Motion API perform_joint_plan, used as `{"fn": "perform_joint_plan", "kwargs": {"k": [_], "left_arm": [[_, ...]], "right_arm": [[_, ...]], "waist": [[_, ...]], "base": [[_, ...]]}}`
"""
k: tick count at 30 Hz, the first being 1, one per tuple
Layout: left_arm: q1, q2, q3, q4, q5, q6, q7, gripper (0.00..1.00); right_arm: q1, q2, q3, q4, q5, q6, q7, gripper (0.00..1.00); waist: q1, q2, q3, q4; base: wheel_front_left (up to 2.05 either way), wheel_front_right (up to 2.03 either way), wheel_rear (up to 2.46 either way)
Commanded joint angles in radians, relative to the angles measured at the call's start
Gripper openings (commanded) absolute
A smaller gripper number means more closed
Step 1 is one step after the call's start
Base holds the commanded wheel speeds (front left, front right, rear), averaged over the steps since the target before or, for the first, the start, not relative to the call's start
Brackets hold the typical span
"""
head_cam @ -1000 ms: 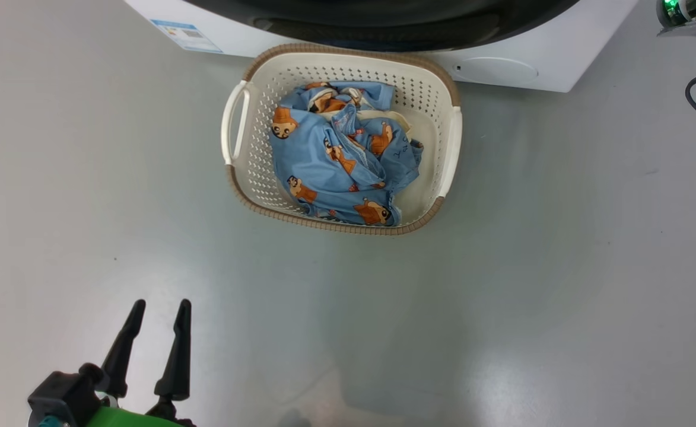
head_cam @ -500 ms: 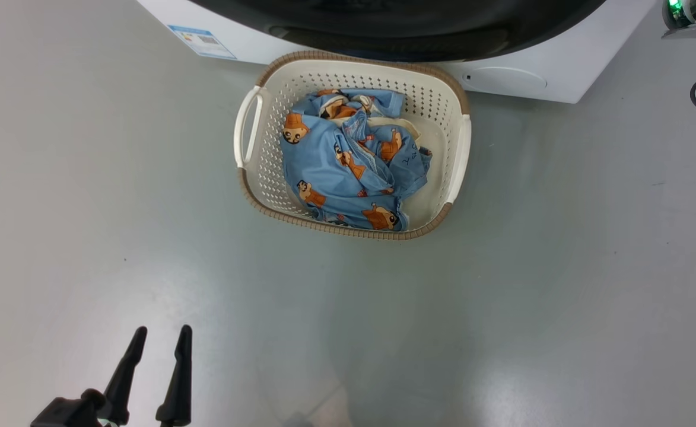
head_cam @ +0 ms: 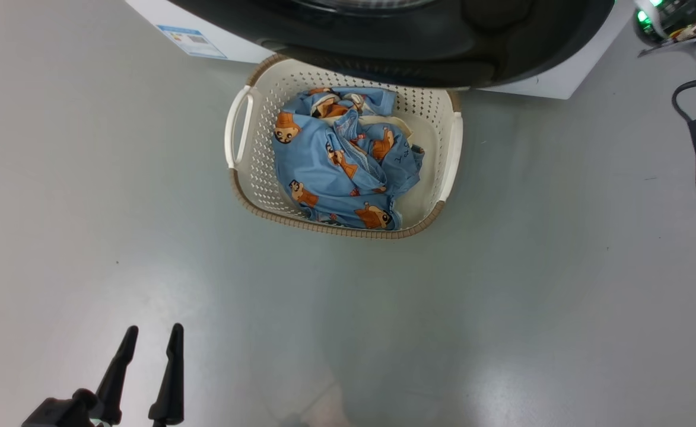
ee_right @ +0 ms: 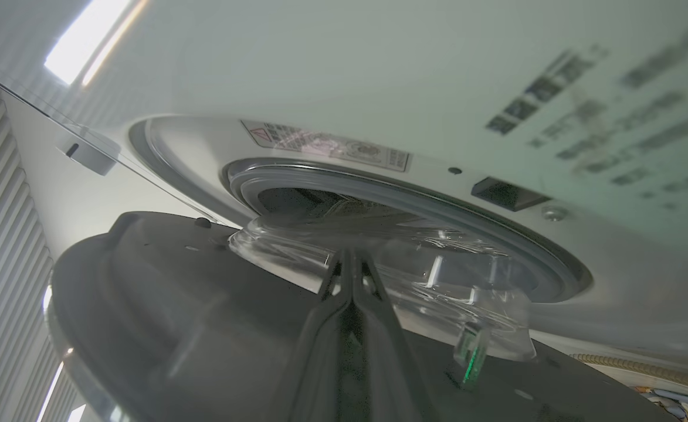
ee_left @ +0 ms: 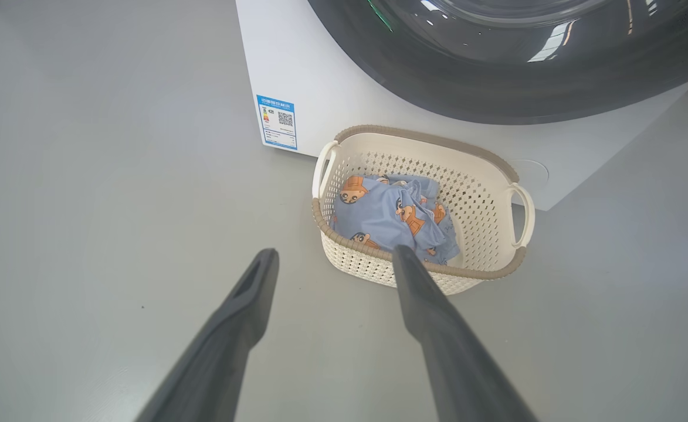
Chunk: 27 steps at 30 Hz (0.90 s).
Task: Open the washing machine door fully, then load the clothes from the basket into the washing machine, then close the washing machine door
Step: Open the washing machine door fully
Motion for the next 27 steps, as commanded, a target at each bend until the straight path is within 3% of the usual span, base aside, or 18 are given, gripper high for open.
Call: {"fn": "perform_joint_plan", "kwargs": {"k": [1, 18, 27], "left_arm": [[-0.002, 0.019, 0.043, -0.019, -0.002, 0.001, -0.006, 1.00], [-0.035, 0.019, 0.070, -0.009, -0.004, 0.000, -0.006, 1.00], [-0.028, 0.019, 0.078, 0.000, -0.016, 0.013, -0.006, 1.00]], "right_arm": [[0.016, 0.047, 0.041, -0.034, 0.006, -0.001, 0.027, 0.00], [0.180, 0.131, 0.178, -0.158, 0.011, -0.001, 0.178, 0.00], [0.337, 0.215, 0.236, -0.196, 0.016, -0.001, 0.180, 0.00]], "waist": [[0.0000, 0.0000, -0.001, -0.003], [0.0000, 0.0000, -0.100, -0.086], [0.0000, 0.0000, -0.214, -0.122]], "base": [[0.00, 0.00, 0.00], [0.00, 0.00, 0.00], [0.00, 0.00, 0.00]]}}
